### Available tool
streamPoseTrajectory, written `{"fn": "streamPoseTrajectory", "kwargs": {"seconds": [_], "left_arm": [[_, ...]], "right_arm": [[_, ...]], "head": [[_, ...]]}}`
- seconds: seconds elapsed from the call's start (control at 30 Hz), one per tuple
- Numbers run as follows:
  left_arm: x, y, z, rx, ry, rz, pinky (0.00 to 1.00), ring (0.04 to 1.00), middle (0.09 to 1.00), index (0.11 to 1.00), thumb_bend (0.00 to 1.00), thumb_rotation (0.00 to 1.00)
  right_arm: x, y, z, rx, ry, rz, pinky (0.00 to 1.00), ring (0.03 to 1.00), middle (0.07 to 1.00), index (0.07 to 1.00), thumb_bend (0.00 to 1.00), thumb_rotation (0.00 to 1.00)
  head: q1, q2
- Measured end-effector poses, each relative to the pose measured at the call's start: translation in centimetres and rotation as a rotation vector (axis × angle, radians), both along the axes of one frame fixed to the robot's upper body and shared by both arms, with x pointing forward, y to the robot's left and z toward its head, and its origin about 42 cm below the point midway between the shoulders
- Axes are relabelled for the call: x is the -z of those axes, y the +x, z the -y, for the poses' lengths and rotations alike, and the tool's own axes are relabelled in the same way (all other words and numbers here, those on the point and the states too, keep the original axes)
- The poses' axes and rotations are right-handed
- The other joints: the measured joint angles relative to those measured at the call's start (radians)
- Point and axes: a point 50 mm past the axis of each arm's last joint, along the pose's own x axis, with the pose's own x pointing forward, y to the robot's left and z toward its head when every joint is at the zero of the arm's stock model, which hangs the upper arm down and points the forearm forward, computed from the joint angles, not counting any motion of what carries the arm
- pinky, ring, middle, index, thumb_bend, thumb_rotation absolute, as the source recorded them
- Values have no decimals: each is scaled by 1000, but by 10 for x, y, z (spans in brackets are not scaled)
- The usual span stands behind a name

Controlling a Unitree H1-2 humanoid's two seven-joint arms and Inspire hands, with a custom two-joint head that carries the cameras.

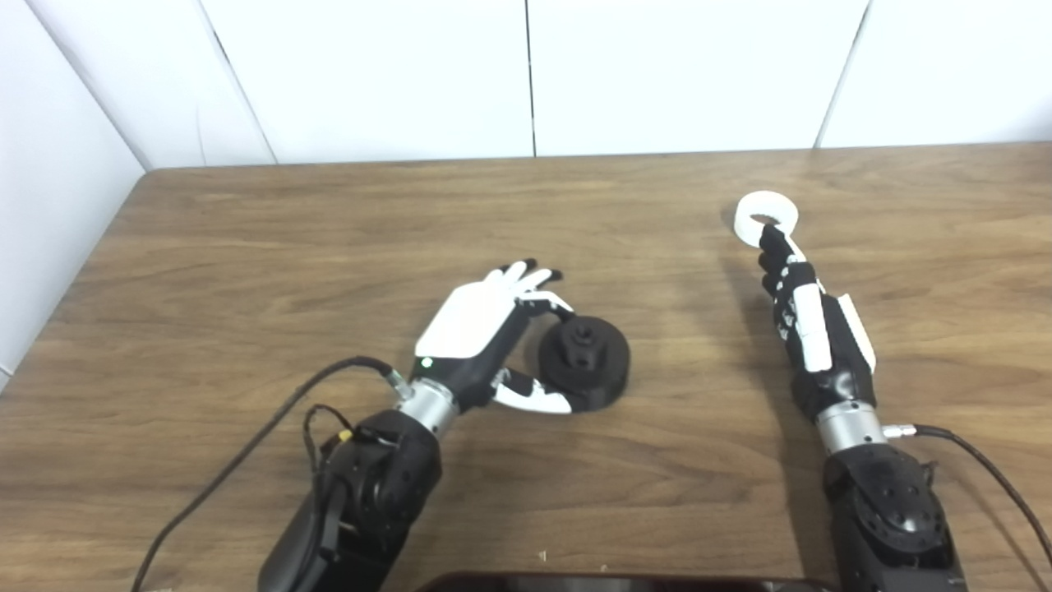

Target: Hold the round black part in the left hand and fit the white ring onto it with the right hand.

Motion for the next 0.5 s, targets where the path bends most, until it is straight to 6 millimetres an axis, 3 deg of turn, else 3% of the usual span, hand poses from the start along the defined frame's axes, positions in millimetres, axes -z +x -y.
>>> {"fn": "streamPoseTrajectory", "kwargs": {"seconds": [0.5], "left_arm": [[4,-18,23,48,-18,13,1000,1000,939,614,865,286]], "right_arm": [[1,-3,-2,1,9,-11,1000,977,966,947,691,1000]], "head": [[5,6]]}}
